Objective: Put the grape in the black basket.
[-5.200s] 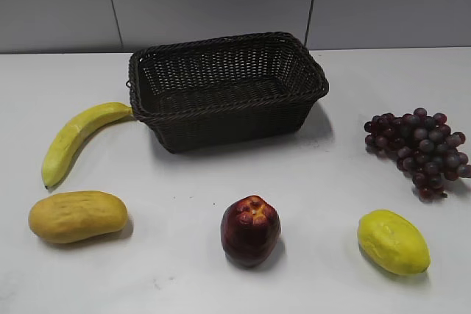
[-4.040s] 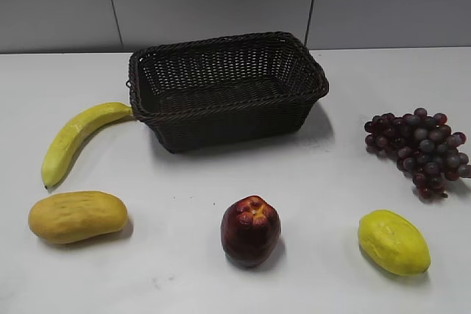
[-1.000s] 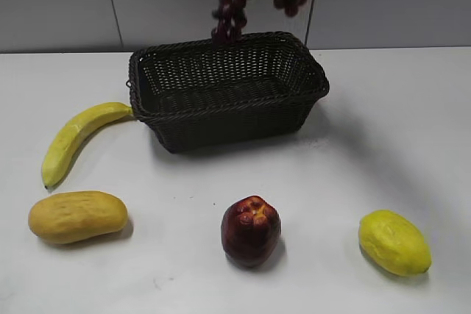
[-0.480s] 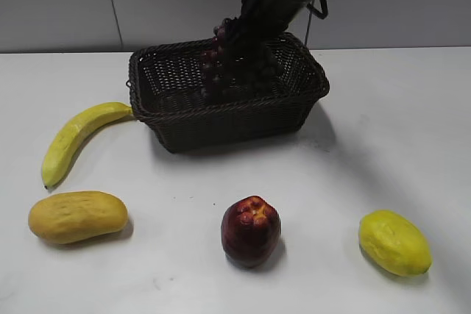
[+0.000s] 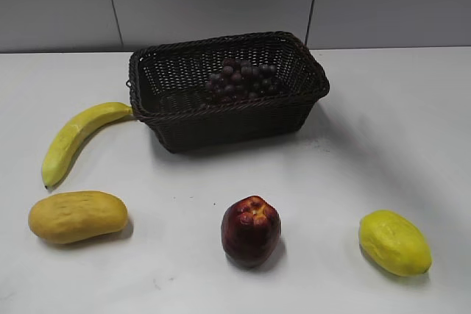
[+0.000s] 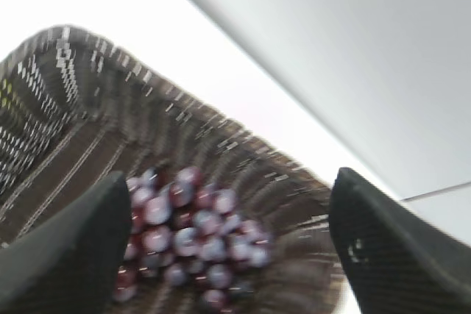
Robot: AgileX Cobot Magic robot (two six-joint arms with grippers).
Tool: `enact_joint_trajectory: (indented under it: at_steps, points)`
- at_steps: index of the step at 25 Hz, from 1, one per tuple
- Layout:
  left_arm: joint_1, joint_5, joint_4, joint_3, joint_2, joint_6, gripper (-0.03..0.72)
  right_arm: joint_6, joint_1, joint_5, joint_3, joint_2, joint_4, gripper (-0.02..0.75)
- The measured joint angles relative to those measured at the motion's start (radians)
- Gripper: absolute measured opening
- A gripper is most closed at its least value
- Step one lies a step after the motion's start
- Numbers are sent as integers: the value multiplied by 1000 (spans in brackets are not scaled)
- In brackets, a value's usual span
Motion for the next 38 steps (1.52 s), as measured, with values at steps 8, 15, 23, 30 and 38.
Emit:
enact_joint_trajectory:
  at_steps: [8, 15, 23, 30, 38]
  points:
    - [0, 0, 0, 0, 0, 0, 217, 120, -232, 126, 0, -220, -39, 596]
    - [0, 0, 0, 0, 0, 0, 217, 206, -333, 555, 0, -306, -92, 587]
    - [0, 0, 0, 0, 0, 0, 217, 332, -334, 604, 287, -510, -138, 584]
    - [0, 0, 0, 0, 0, 0, 217, 364, -336, 521, 820, -853, -132, 584]
    - [0, 0, 0, 0, 0, 0, 217, 383, -336, 459, 1257, -1174, -138, 584]
